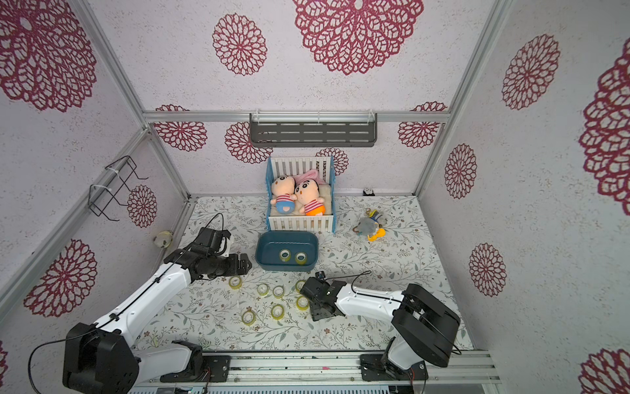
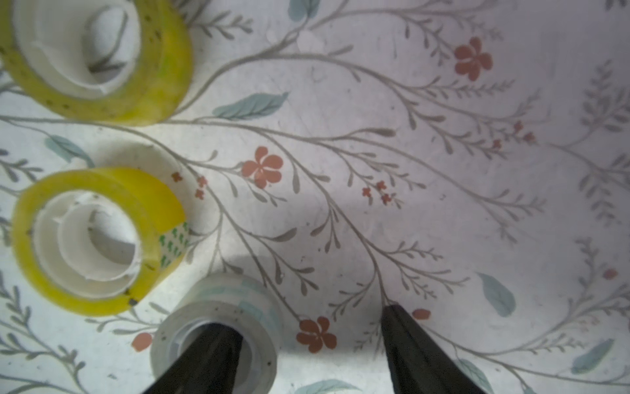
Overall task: Put the transparent tape into the storage box
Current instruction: Pick up the tape at the center of the board.
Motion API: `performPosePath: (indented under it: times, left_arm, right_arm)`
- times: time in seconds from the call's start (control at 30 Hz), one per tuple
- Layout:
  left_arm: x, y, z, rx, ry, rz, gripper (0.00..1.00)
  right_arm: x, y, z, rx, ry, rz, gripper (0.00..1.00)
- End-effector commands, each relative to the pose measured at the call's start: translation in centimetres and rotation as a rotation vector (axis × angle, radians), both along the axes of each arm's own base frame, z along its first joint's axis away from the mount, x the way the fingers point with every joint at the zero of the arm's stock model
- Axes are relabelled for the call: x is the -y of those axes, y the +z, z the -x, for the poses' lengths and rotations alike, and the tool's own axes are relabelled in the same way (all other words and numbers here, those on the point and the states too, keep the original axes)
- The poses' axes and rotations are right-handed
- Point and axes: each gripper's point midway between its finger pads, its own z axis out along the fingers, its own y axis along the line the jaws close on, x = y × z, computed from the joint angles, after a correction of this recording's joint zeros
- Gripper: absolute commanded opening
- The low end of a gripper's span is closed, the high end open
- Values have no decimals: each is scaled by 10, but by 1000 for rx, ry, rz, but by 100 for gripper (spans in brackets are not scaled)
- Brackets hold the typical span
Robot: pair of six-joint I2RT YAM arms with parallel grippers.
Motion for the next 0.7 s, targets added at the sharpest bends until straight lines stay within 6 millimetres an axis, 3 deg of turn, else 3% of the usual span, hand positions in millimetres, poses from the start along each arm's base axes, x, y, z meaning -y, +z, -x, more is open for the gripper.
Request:
performPosePath:
  times: [0.0,0.1,0.23,0.3,0.47,0.67]
  left_arm:
    - [3,11,-5,33,-11,0,97]
    - [2,11,-5,33,-10,-2,97]
    - [2,12,-5,35,-8,-5,97]
    - [2,12,-5,35,-8,-5,97]
    - [1,12,-5,35,-7,-6,97]
    - [-3,15,-5,48,5,-23,97]
  right_arm:
    - [2,-6,-1,4,-17,29,68]
    - [3,-9,-1,3,-18,40,59]
    - [11,-11,2,9,-28,75,34]
    - [14,-9,2,20,-36,74,26]
    - [24,6,2,61,-70,62,14]
    - [31,32,0,119,-107,14,8]
